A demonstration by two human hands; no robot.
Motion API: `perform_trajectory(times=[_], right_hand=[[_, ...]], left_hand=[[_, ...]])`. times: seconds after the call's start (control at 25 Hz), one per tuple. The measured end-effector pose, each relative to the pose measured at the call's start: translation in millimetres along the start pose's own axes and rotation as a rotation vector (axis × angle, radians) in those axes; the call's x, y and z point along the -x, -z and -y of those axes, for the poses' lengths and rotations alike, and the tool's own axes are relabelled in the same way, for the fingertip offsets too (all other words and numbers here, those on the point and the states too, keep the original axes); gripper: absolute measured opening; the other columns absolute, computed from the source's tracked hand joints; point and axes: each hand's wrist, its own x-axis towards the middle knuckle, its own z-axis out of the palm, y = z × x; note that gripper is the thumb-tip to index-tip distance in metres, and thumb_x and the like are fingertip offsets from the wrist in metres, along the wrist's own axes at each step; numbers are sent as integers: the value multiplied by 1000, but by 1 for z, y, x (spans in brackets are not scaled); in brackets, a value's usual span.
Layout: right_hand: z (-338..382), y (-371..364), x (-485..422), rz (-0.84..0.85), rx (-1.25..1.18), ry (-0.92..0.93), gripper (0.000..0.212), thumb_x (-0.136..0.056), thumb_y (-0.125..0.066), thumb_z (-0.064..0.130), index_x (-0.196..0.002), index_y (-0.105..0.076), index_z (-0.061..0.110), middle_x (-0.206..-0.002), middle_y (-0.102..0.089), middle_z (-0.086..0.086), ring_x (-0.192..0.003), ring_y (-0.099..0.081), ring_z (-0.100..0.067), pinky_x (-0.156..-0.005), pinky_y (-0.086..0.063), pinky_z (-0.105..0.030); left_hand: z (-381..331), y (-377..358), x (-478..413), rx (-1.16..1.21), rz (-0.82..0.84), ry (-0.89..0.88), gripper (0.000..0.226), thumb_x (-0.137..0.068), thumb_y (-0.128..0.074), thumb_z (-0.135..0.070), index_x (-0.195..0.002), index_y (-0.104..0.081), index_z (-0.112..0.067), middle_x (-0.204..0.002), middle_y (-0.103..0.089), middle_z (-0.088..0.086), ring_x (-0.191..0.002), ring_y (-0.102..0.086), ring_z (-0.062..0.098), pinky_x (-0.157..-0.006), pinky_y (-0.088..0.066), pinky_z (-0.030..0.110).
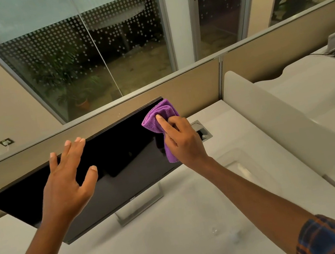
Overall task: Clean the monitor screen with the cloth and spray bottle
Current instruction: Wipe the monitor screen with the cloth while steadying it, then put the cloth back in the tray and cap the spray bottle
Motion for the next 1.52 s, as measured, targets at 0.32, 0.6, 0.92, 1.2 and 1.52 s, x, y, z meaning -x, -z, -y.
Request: perform_trajectory(times=[0.32,0.6,0.92,1.2,1.52], right_hand=[[-55,72,39,173,44,-210,57,-97,-73,9,-152,-57,11,-123,-67,-10,-105,-63,-21,-86,-58,-27],[-109,132,95,489,119,-460,62,-101,-68,13,-159,-48,22,-132,-60,-6,-111,-60,-20,-84,-47,-23],[-128,126,157,831,177,-573,61,-108,-57,22,-165,-35,28,-149,-52,-1,-130,-55,-21,-103,-54,-31],[-133,104,167,1029,278,-529,62,-110,-53,31,-166,-29,21,-154,-48,-6,-136,-54,-25,-105,-54,-34],[-129,98,180,1094,300,-544,42,-111,-50,37,-149,-49,18,-152,-52,-7,-130,-59,-24,-104,-53,-32]], left_hand=[[-58,-100,42,326,133,-126,76,-95,-55,-34,-164,-25,-47,-175,-17,-22,-163,-12,9,-121,-30,32],[-111,-213,76,242,466,-306,70,-103,-56,-39,-165,-26,-45,-167,-5,-33,-157,-2,-4,-126,-24,32],[-146,-272,79,72,732,-307,64,-107,-51,-43,-165,-24,-44,-176,-18,-13,-164,-16,21,-129,-24,42],[-139,-285,82,21,791,-291,65,-105,-52,-48,-164,-25,-46,-175,-18,-15,-164,-16,23,-127,-29,44],[-136,-286,83,27,767,-337,67,-104,-55,-46,-164,-25,-45,-175,-19,-15,-164,-17,20,-127,-25,40]])
